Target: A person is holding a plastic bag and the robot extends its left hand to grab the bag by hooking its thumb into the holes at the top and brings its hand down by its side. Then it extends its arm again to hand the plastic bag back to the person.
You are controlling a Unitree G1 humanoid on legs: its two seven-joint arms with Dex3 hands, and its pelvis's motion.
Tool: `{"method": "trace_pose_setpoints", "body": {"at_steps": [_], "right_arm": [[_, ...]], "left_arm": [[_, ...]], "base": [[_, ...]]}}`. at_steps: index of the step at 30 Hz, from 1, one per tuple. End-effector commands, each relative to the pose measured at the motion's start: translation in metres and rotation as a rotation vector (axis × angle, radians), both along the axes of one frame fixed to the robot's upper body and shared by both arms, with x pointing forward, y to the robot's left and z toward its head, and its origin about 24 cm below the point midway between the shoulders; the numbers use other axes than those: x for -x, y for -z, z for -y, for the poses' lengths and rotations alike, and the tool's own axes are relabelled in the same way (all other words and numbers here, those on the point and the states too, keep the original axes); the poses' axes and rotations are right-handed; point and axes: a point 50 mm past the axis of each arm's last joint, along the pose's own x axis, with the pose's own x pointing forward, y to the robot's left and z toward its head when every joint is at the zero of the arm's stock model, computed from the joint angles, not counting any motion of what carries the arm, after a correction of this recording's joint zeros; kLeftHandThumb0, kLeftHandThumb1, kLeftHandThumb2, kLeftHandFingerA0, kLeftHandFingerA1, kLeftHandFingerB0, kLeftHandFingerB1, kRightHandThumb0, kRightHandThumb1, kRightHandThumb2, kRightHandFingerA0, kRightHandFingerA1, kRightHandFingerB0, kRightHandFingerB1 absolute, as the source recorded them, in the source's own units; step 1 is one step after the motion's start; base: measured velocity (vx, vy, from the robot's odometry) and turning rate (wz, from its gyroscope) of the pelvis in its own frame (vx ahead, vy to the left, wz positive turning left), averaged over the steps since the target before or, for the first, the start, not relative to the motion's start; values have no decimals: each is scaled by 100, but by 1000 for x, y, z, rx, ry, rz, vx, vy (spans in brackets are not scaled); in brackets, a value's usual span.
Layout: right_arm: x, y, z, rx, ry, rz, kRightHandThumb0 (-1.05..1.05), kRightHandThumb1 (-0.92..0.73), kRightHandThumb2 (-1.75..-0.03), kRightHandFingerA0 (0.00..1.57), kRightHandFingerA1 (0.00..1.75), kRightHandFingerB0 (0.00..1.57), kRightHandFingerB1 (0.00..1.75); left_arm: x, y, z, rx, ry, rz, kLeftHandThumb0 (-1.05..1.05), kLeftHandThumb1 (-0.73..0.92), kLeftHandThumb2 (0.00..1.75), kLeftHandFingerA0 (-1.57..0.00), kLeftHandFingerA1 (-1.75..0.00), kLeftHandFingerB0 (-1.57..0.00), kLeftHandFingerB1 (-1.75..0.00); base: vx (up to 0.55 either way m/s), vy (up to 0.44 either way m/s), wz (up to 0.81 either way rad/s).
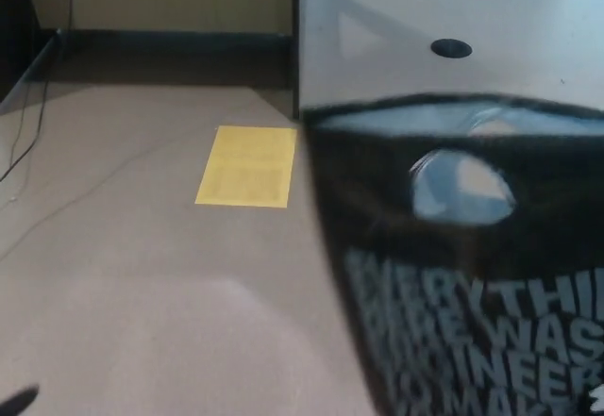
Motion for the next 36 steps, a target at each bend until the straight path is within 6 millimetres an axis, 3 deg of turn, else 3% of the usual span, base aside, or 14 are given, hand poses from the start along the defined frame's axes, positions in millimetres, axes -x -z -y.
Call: {"method": "trace_pose_setpoints", "body": {"at_steps": [1, 3, 10, 11, 13, 15, 16, 17, 21, 22, 24, 32, 33, 36], "right_arm": [[3, -2, 8, 22, 16, 3, -29, -69, -60, 80, 69, 62, 43], [3, -2, 9, 32, 16, 2, -28, -69, -60, 80, 67, 61, 43], [-2, -4, 6, 33, 5, 22, -30, -66, -60, 82, 73, 61, 44], [-3, -5, 6, 27, 8, 27, -29, -67, -60, 81, 74, 60, 44], [-6, -7, 8, 30, 4, 39, -28, -69, -60, 82, 81, 61, 44], [-6, -7, 7, 32, 2, 40, -28, -68, -60, 83, 79, 61, 44], [-6, -7, 7, 33, 1, 42, -29, -67, -60, 84, 73, 61, 44], [-6, -7, 7, 33, -1, 43, -29, -67, -60, 84, 73, 61, 44], [-3, -7, 9, 24, 8, 45, -27, -68, -60, 83, 79, 63, 45], [-3, -7, 9, 25, 9, 46, -29, -66, -60, 85, 82, 61, 44], [-4, -7, 8, 25, 10, 48, -28, -66, -60, 85, 81, 61, 44], [-6, -8, 7, 25, 5, 54, -30, -67, -60, 84, 84, 61, 44], [-6, -8, 7, 25, 5, 54, -30, -67, -60, 83, 83, 61, 44], [-6, -9, 8, 32, -8, 55, -28, -68, -60, 83, 73, 60, 44]], "left_arm": [[-22, -102, 42, -83, 189, 435, -40, 49, 56, -34, -35, -31, -31], [-28, -132, 60, -129, 251, 559, -43, 51, 56, -31, -33, -30, -31], [-26, -179, 104, -157, 364, 725, -55, 43, 69, -17, -39, -21, -38], [-25, -183, 109, -145, 388, 738, -27, 35, 90, -8, -52, -8, -49], [-21, -191, 121, -125, 433, 780, -28, 33, 89, -7, -52, -6, -49], [-17, -195, 126, -117, 452, 798, -28, 33, 89, -7, -51, -6, -49], [-16, -196, 128, -112, 458, 803, -51, 51, 56, -19, -32, -20, -28], [-12, -200, 133, -101, 475, 818, -32, 32, 88, -1, -49, 0, -47], [0, -208, 148, -83, 524, 857, -33, 27, 87, 0, -50, 0, -48], [1, -209, 149, -86, 529, 858, -62, 50, 56, -14, -29, -11, -26], [2, -211, 152, -94, 538, 857, -68, 43, 76, -7, -39, 0, -29], [3, -219, 180, -102, 611, 886, -61, 39, 77, -6, -35, -5, -27], [3, -219, 182, -97, 614, 887, -63, 46, 56, -11, -27, -10, -23], [-1, -218, 191, -100, 614, 870, -60, 39, 76, -5, -38, -5, -29]], "base": [[0, 0, 0], [0, 0, 0], [0, 0, 0], [0, 0, 0], [0, 0, 0], [0, 0, 0], [0, 0, 0], [0, 0, 0], [0, 0, 0], [0, 0, 0], [0, 0, 0], [0, 0, 0], [0, 0, 0], [0, 0, 0]]}}
